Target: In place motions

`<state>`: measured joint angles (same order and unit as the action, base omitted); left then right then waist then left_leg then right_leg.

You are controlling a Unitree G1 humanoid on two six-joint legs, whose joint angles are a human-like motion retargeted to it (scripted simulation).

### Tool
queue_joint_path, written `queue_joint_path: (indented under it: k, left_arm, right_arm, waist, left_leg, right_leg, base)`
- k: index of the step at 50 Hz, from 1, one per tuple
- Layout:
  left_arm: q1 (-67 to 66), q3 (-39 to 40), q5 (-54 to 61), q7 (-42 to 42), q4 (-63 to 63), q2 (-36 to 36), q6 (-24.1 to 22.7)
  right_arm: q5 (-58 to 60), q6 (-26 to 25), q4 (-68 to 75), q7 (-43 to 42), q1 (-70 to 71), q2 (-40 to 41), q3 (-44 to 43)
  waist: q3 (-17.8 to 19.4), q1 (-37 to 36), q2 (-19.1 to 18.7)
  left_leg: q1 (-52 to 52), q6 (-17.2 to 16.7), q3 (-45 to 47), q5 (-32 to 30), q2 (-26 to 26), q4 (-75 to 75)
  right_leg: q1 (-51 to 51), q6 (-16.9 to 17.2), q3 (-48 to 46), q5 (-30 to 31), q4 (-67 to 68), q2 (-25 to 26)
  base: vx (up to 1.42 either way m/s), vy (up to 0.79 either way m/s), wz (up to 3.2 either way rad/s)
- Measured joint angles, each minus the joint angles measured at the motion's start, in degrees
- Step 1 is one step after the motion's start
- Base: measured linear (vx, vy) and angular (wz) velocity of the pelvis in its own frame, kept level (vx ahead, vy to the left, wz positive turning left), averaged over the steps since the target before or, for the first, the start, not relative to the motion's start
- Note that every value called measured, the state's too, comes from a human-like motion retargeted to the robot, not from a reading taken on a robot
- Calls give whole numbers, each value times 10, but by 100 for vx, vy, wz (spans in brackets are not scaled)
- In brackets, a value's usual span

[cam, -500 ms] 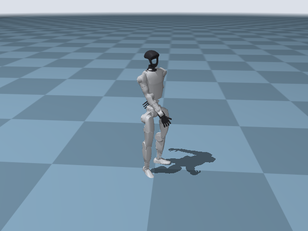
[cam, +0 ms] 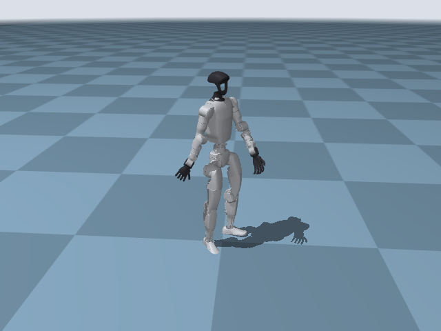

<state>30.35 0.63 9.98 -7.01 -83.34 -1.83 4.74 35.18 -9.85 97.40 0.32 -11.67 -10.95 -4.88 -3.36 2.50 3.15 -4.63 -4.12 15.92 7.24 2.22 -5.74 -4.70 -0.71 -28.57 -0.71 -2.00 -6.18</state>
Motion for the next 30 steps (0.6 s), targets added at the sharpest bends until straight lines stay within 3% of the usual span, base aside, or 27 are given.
queue_joint_path:
  k: [4, 10, 15, 19, 20, 23, 28, 30]
  left_arm:
    - [53, 0, 20, -14, 78, -23, -49]
    - [37, -9, -1, 17, 100, -13, -71]
    - [-78, -1, -50, 37, 29, 7, -66]
    - [-197, 58, -60, 125, -94, 26, -83]
    - [-227, 84, -57, 147, -128, 31, -76]
    - [-357, 163, -42, 161, -141, 40, 6]
    - [-546, 182, -77, -3, -141, 60, 99]
    - [-594, 185, -115, -36, -141, 65, 113]
  right_arm:
    - [-44, 31, 0, -74, -86, -41, -54]
    - [-117, 37, 0, -126, -113, -68, -84]
    - [-128, 26, 0, -114, -28, -43, -40]
    - [-84, 9, 0, -45, 93, 0, 49]
    - [-68, 13, 0, -25, 130, 14, 71]
    - [-25, 41, -54, 54, 219, 67, 123]
    - [-25, 92, -216, 178, 307, 141, 185]
    - [-40, 113, -264, 206, 334, 159, 203]
  waist:
    - [5, 2, -3]
    - [5, -5, -11]
    - [-4, -2, -23]
    - [-8, -6, -35]
    - [-8, -8, -38]
    - [-1, -9, -48]
    - [4, -6, -60]
    - [5, 0, -62]
  left_leg:
    - [3, 2, 10, 1, -1, 2]
    - [9, 3, 32, 7, 2, 5]
    - [11, 2, 39, 11, 6, 7]
    - [29, 1, 60, 15, 11, 18]
    - [35, 1, 68, 16, 13, 20]
    - [52, -2, 93, 19, 18, 28]
    - [63, -6, 116, 22, 24, 34]
    - [63, -7, 115, 22, 25, 34]
  right_leg:
    - [3, -2, 10, 2, 1, -3]
    - [17, -4, 33, 7, 5, -4]
    - [28, -2, 41, 10, 9, -1]
    - [39, 2, 63, 18, 15, 4]
    - [42, 3, 71, 21, 16, 6]
    - [51, 5, 96, 27, 21, 11]
    - [63, 6, 119, 30, 29, 16]
    - [65, 6, 118, 30, 30, 16]
  base:
    - [-2, 3, -19]
    - [-2, 6, -32]
    - [0, 1, -4]
    - [4, 2, -47]
    - [1, 1, -73]
    - [1, 2, -71]
    - [1, 1, -35]
    - [0, 0, 0]
